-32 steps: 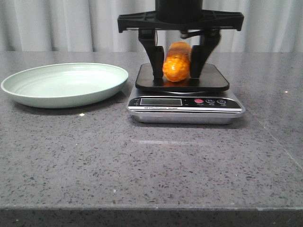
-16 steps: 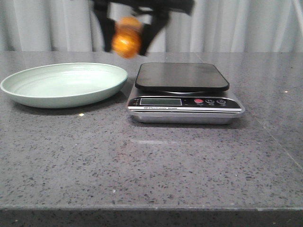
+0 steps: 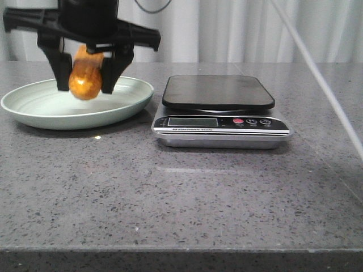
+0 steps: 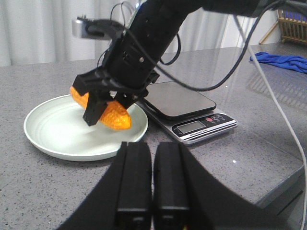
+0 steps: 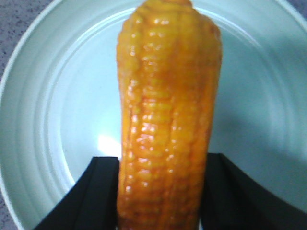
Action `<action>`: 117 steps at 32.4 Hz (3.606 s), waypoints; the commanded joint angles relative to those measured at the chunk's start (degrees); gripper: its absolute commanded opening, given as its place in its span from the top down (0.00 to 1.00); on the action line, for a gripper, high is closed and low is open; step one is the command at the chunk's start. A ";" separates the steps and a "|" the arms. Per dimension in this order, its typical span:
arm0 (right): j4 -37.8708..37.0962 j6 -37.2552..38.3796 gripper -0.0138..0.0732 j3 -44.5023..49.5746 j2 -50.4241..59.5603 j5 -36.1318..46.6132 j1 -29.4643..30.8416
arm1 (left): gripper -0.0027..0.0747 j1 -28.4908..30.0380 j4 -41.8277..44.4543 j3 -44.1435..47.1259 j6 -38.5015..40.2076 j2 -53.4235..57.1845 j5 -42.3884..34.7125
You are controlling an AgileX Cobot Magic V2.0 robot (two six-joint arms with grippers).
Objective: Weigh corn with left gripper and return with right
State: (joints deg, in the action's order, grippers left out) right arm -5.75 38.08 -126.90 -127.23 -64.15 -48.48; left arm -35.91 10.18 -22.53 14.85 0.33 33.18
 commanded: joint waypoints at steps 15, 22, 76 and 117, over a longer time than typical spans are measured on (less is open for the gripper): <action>-0.19 -3.64 0.16 -6.78 5.08 -5.93 1.20 | 0.80 -0.16 -0.22 -1.46 0.02 0.23 -5.25; 3.83 -13.64 0.16 -7.51 9.88 -12.04 5.95 | 0.80 -0.16 -0.22 -1.46 0.02 0.23 -5.25; 10.78 -36.81 0.24 100.39 114.52 45.43 26.27 | 0.80 -0.16 -0.22 -1.46 0.02 0.23 -5.25; 10.85 -36.68 0.65 105.52 120.39 49.15 26.27 | 0.80 22.42 -4.43 16.74 -13.22 0.96 -25.13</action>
State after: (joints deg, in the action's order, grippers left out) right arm 5.15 1.98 -20.05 -6.14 -19.00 -22.42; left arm -18.81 7.05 -7.15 3.80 0.33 19.02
